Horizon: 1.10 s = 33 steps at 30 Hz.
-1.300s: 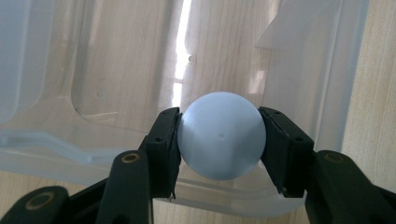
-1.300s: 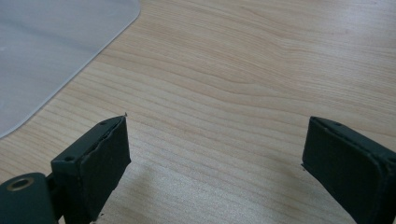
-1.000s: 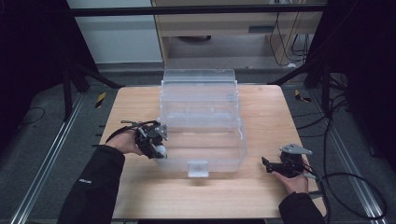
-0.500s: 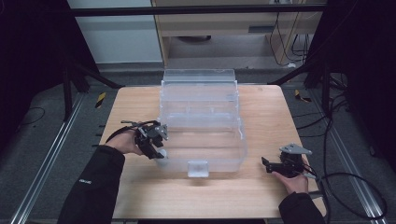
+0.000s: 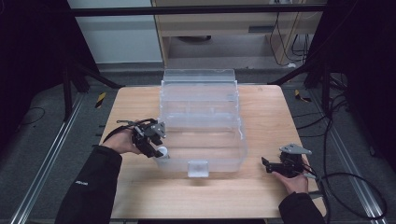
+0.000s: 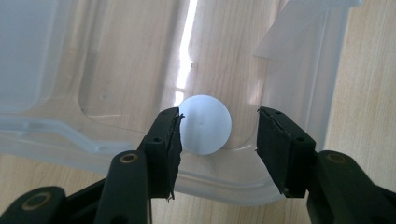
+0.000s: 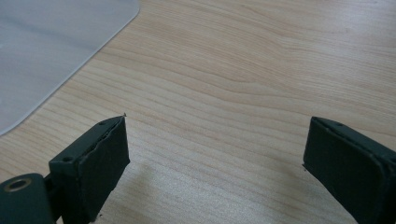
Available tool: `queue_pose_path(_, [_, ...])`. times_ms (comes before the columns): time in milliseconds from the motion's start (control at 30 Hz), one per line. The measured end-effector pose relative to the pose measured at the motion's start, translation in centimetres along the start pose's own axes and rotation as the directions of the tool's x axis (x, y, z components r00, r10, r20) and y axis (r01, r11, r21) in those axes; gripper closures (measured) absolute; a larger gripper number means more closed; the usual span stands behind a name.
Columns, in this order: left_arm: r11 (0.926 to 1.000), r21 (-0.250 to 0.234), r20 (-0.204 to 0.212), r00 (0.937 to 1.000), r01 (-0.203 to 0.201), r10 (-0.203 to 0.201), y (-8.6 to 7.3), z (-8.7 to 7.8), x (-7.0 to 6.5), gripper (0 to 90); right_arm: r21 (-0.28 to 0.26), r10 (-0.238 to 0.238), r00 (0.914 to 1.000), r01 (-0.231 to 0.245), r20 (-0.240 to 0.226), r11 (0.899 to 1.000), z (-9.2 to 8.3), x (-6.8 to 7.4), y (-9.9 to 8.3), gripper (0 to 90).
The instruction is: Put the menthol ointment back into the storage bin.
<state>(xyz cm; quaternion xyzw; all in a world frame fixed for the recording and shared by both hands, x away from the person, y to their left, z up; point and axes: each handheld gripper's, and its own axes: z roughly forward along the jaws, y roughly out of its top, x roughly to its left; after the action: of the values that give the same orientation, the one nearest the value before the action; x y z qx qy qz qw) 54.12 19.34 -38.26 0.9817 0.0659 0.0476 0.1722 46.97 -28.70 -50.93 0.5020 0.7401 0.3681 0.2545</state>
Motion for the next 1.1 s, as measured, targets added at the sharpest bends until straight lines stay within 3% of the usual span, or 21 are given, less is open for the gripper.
queue_pose_path(33, [0.9996, -0.028, -0.015, 0.9999, 0.005, -0.005, -0.1, -0.6, -0.1, 47.5, -0.003, -0.001, 1.0, 0.001, 0.001, 1.0, 0.0, 0.0, 0.0, 7.2])
queue_pose_path(133, [0.9984, -0.054, -0.04, 0.999, 0.014, -0.017, -0.2, -1.2, -0.3, 44.6, -0.005, 0.005, 1.0, -0.005, -0.001, 1.0, -0.1, 0.0, 0.0, 7.4])
queue_pose_path(233, [0.9931, -0.107, -0.073, 0.9958, 0.048, -0.056, -0.6, -2.1, -0.7, 41.1, -0.015, 0.006, 1.0, -0.006, 0.004, 1.0, -0.1, -0.1, 0.0, 7.6])
queue_pose_path(400, [0.9852, -0.147, -0.114, 0.9879, 0.088, -0.105, -1.2, -2.8, -1.1, 39.0, -0.02, 0.016, 0.9999, -0.016, 0.002, 1.0, -0.2, 0.0, -0.1, 8.0])
queue_pose_path(433, [0.9767, -0.182, -0.134, 0.981, 0.115, -0.14, -1.6, -3.0, -1.4, 38.7, -0.022, 0.012, 0.9999, -0.012, 0.003, 1.0, -0.2, 0.0, -0.1, 8.0])
queue_pose_path(467, [0.9767, -0.182, -0.134, 0.981, 0.115, -0.14, -1.6, -3.0, -1.4, 38.0, -0.026, 0.009, 0.9999, -0.009, 0.006, 1.0, -0.2, -0.1, -0.1, 8.2])
queue_pose_path(500, [0.9674, -0.212, -0.163, 0.971, 0.139, -0.175, -2.1, -3.2, -1.7, 36.9, -0.028, 0.011, 0.9999, -0.011, 0.008, 1.0, -0.3, -0.1, -0.1, 8.3])
queue_pose_path(533, [0.9674, -0.212, -0.163, 0.971, 0.139, -0.175, -2.1, -3.2, -1.7, 37.3, -0.028, 0.011, 0.9999, -0.011, 0.008, 1.0, -0.3, -0.1, -0.1, 8.3])
queue_pose_path(567, [0.9556, -0.247, -0.186, 0.9598, 0.162, -0.21, -2.6, -3.4, -2.0, 37.7, -0.033, 0.013, 0.9999, -0.013, 0.008, 0.999, -0.3, -0.1, -0.1, 8.5])
queue_pose_path(600, [0.9556, -0.247, -0.186, 0.9598, 0.162, -0.21, -2.6, -3.4, -2.0, 37.6, -0.033, 0.013, 0.9999, -0.013, 0.008, 0.999, -0.3, -0.1, -0.1, 8.5])
queue_pose_path(633, [0.945, -0.272, -0.188, 0.953, 0.182, -0.237, -2.9, -3.4, -2.2, 37.6, -0.035, 0.013, 0.9999, -0.012, 0.009, 0.999, -0.3, -0.1, -0.1, 8.6])
queue_pose_path(667, [0.9252, -0.314, -0.209, 0.9352, 0.213, -0.286, -3.6, -3.6, -2.5, 37.2, -0.036, 0.014, 0.9999, -0.014, 0.009, 0.999, -0.3, -0.1, -0.1, 8.7])
queue_pose_path(733, [0.8964, -0.368, -0.224, 0.9124, 0.246, -0.343, -4.3, -3.7, -2.9, 36.8, -0.038, 0.014, 0.9999, -0.013, 0.009, 0.999, -0.4, -0.1, -0.1, 8.8])
queue_pose_path(767, [0.8773, -0.401, -0.234, 0.8965, 0.264, -0.376, -4.7, -3.7, -3.1, 36.5, -0.04, 0.015, 0.9998, -0.015, 0.01, 0.999, -0.4, -0.1, -0.2, 9.2])
queue_pose_path(800, [0.8773, -0.401, -0.234, 0.8965, 0.264, -0.376, -4.7, -3.7, -3.1, 36.3, -0.042, 0.018, 0.9998, -0.017, 0.012, 0.999, -0.4, -0.1, -0.2, 9.9])
queue_pose_path(833, [0.8403, -0.463, -0.24, 0.8724, 0.282, -0.426, -5.5, -3.7, -3.6, 36.3, -0.045, 0.023, 0.9997, -0.023, 0.011, 0.999, -0.5, 0.0, -0.2, 10.4])
queue_pose_path(867, [0.8218, -0.491, -0.242, 0.8609, 0.289, -0.448, -6.0, -3.7, -3.9, 36.3, -0.051, 0.017, 0.9997, -0.016, 0.017, 0.999, -0.5, -0.1, -0.2, 10.7])
queue_pose_path(933, [0.7865, -0.536, -0.255, 0.8293, 0.306, -0.497, -6.8, -3.7, -4.3, 36.5, -0.056, 0.017, 0.9996, -0.016, 0.023, 0.998, -0.5, -0.1, -0.2, 10.7])
queue_pose_path(967, [0.7734, -0.55, -0.262, 0.8146, 0.315, -0.518, -7.2, -3.6, -4.5, 36.4, -0.057, 0.021, 0.9995, -0.02, 0.023, 0.998, -0.5, -0.1, -0.2, 10.8])
queue_pose_path(1033, [0.7471, -0.579, -0.288, 0.7756, 0.326, -0.562, -7.9, -3.4, -4.8, 36.0, -0.056, 0.024, 0.9993, -0.022, 0.027, 0.998, -0.6, 0.0, -0.3, 10.8])
queue_pose_path(1100, [0.7182, -0.605, -0.289, 0.7455, 0.344, -0.601, -8.7, -3.2, -4.9, 35.7, -0.057, 0.026, 0.9992, -0.024, 0.029, 0.998, -0.6, -0.1, -0.3, 10.9])
